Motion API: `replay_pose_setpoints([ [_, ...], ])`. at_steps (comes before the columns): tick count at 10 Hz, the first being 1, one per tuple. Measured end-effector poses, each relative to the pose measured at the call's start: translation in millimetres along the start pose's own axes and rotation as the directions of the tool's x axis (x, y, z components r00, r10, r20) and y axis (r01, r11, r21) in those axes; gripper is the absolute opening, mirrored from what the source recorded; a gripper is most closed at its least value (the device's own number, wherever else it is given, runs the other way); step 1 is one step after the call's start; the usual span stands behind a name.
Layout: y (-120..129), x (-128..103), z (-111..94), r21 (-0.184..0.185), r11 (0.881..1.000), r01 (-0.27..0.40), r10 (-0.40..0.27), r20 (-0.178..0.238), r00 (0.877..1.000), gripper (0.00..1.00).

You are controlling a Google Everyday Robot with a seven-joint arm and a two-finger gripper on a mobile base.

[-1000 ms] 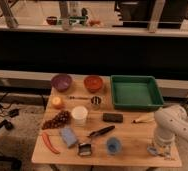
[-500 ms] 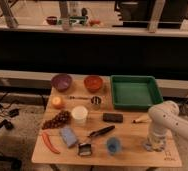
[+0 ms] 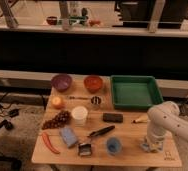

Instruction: Wipe table surface with towel

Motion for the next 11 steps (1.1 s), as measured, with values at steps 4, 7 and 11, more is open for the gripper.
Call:
replay_pose_setpoints([
  [4, 37.2, -48.3, -23.5, 0.022, 0.996, 0.088, -0.089, 0.069, 0.994, 0.03],
  [7, 46.8, -46.6, -20.3, 0.018, 0.995, 0.098, -0.099, 0.083, 0.992, 0.03],
  [11, 45.8, -38.9, -0.8, -0.006, 0.996, 0.084, -0.083, 0.086, 0.993, 0.03],
])
